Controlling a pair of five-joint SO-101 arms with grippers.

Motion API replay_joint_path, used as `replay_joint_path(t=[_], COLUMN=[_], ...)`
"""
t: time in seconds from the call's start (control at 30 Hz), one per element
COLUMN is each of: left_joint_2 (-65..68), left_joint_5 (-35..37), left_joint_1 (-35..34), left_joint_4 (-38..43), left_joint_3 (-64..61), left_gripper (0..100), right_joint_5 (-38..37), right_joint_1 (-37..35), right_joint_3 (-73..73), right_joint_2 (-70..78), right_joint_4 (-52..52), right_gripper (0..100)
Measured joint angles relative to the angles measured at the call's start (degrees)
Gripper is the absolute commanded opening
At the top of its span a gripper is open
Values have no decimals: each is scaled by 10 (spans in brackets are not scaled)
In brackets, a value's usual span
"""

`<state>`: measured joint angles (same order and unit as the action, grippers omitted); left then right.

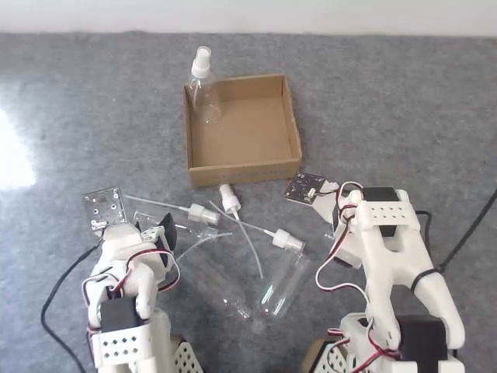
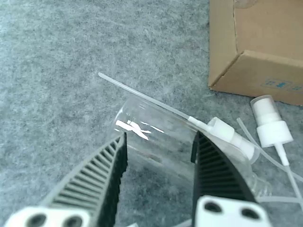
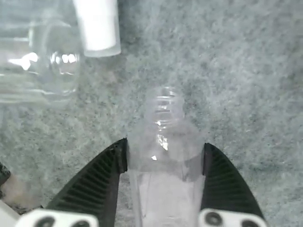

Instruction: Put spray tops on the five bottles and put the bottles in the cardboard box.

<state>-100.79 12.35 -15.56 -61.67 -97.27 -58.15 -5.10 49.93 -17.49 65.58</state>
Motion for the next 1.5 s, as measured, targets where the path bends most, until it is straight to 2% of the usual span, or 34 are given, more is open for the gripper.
replay_joint_path(t=[0.23,0.4,0.7,1.0,1.37,1.5], left_joint_2=[0,0,0,0,0,0], left_joint_5=[0,0,0,0,0,0], left_joint_1=[0,0,0,0,0,0], left_joint_4=[0,0,0,0,0,0], left_joint_3=[0,0,0,0,0,0], left_gripper=[210,210,210,210,210,210], right_joint_5=[51,96,188,280,309,343], right_joint_1=[0,-4,-67,-123,-125,-125], right_joint_3=[-1,-56,-127,-128,-128,-128], right_joint_2=[-4,-4,-4,-154,-271,-302], right_joint_4=[1,58,135,142,143,132], right_gripper=[147,147,147,147,147,147])
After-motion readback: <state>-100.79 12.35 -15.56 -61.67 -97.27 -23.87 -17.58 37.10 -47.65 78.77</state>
